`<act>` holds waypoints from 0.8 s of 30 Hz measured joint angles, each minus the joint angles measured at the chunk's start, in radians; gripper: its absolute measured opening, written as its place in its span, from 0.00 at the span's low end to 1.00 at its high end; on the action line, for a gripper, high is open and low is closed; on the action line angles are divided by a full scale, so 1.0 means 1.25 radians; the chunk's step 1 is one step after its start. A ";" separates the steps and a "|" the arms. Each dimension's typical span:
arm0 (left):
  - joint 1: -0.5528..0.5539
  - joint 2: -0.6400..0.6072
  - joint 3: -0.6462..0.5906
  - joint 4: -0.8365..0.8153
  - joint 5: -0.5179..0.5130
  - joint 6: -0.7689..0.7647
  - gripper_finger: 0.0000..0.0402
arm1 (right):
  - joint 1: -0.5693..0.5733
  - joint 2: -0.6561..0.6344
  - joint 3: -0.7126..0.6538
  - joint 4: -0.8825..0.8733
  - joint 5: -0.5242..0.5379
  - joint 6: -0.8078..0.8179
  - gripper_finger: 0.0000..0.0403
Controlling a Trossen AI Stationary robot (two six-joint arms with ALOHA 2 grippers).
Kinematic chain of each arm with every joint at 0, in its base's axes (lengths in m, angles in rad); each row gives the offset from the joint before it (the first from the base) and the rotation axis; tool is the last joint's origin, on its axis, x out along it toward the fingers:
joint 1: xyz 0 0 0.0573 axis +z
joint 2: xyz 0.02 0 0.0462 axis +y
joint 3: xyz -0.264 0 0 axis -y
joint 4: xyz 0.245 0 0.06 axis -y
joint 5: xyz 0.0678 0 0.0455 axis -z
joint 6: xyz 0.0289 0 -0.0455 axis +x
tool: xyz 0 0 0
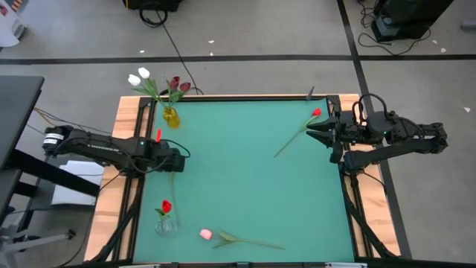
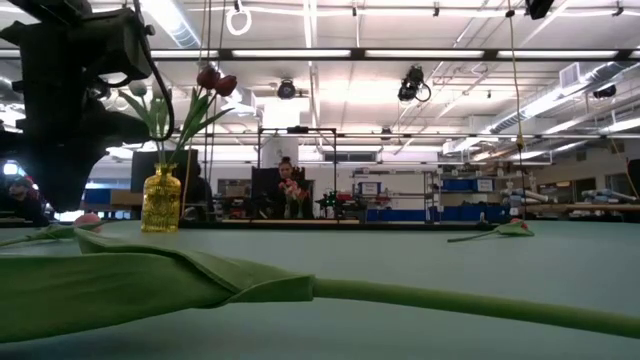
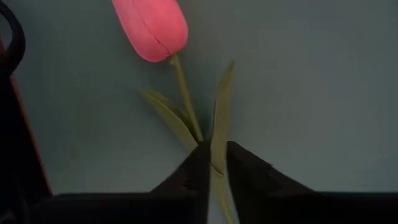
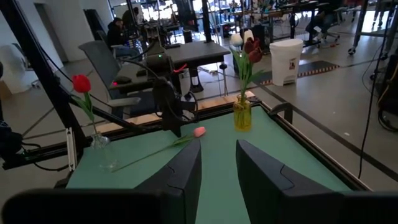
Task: Sort flowers into vase by color
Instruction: Put the top pink flower into the transparent vase
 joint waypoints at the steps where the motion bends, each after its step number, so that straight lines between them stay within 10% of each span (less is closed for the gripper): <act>1: 0.000 0.000 -0.001 0.000 -0.002 -0.004 0.19 | 0.000 0.000 0.000 0.000 0.000 0.000 0.27; 10: 0.042 0.037 -0.001 -0.001 -0.016 -0.014 0.47 | 0.000 0.000 0.000 0.000 0.000 0.000 0.27; 24: 0.049 0.176 -0.004 0.079 -0.016 -0.046 0.37 | 0.000 0.000 0.000 0.000 0.000 0.000 0.27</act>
